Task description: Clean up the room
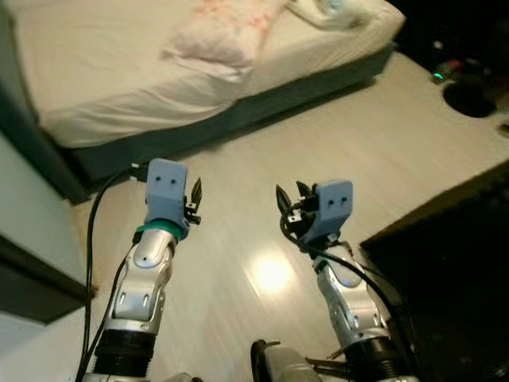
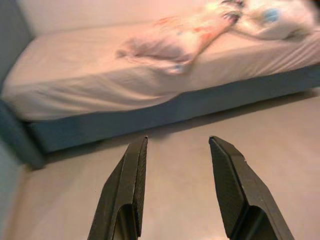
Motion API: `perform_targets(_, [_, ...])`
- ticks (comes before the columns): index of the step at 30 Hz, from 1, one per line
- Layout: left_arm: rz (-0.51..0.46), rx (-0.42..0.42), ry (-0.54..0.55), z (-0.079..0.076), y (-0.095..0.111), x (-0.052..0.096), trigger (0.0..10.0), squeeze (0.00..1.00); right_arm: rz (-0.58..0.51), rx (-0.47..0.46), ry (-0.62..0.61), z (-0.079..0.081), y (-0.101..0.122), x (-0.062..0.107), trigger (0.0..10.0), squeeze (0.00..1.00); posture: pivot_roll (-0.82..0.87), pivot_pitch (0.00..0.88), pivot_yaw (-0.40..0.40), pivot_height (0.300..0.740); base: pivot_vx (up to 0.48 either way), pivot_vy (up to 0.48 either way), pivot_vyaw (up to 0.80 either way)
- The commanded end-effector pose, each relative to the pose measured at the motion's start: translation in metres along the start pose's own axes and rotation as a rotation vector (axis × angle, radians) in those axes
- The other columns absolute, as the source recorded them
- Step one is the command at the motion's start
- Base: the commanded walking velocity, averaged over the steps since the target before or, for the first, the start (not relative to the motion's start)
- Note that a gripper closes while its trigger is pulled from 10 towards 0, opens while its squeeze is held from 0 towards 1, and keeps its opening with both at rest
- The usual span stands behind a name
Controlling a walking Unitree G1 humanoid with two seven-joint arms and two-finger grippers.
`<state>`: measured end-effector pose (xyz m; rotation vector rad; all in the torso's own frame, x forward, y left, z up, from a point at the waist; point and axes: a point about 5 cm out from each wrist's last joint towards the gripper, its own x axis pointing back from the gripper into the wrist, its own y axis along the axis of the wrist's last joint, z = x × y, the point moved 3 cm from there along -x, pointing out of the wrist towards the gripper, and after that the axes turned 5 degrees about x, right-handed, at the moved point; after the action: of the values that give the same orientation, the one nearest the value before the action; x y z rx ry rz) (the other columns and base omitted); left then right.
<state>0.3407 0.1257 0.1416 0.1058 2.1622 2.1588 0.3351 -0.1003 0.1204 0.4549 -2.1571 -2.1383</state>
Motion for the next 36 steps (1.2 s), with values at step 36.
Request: perform_targets(36, [0.001,-0.024,-0.002,-0.0002,-0.0065,0.0004,10.0,0.0,0.002,-0.001,0.016,0.0046,-0.0039,0.0019,10.0,0.0,-0.04,0.083,0.01,0.74,0.387,0.0,-0.15])
